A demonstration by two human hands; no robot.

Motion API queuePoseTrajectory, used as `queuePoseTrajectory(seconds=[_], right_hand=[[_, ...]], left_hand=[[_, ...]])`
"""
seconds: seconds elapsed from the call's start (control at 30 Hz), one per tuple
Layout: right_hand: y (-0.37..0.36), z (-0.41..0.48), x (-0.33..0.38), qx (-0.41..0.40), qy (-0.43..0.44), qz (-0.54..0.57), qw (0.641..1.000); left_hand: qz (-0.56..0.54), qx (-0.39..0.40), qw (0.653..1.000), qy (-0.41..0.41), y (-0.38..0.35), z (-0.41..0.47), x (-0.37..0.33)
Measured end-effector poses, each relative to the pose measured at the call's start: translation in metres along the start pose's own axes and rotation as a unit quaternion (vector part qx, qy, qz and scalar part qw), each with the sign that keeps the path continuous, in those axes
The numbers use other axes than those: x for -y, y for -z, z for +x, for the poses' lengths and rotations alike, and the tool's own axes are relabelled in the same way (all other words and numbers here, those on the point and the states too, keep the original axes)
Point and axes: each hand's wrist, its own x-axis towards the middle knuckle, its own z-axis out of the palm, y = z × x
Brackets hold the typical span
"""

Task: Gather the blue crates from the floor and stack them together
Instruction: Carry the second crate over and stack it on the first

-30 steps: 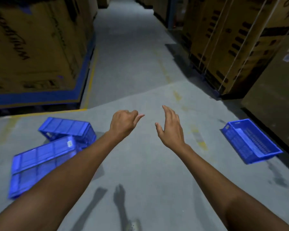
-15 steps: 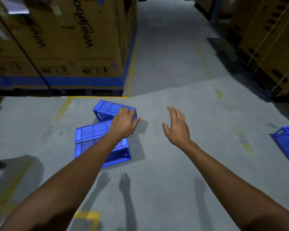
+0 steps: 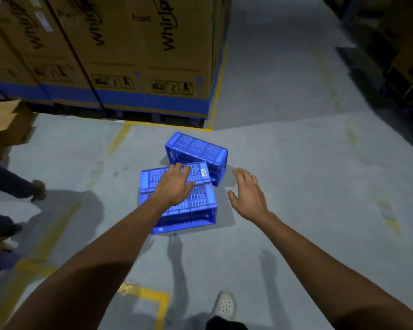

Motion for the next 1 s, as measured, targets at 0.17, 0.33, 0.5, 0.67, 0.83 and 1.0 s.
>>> queuePoseTrajectory(seconds=[0.17, 0.33, 0.5, 0.67, 0.83, 1.0], right_hand=[[-0.065, 0.041, -0.003, 0.074, -0.002, -0.021, 0.997], [-0.164, 0.08, -0.025, 0.133, 0.011, -0.054, 0.99], [-0.294, 0.112, -0.074, 0.166, 0.005, -0.096, 0.981], [-0.443, 0.146, -0.132, 0.204, 0.0, -0.143, 0.968], [-0.567, 0.179, -0.177, 0.251, 0.015, -0.218, 0.943], [-0.633, 0.2, -0.197, 0.225, 0.017, -0.261, 0.939]], left_hand=[[-0.018, 0.041, 0.999, 0.02, -0.047, 0.024, 0.038], [-0.016, 0.077, 0.997, 0.017, -0.135, 0.058, 0.083], [-0.007, 0.099, 0.995, -0.005, -0.266, 0.096, 0.13], [0.022, 0.133, 0.991, -0.027, -0.418, 0.134, 0.181], [0.061, 0.224, 0.973, 0.005, -0.541, 0.171, 0.223], [0.085, 0.178, 0.98, 0.03, -0.607, 0.176, 0.241]])
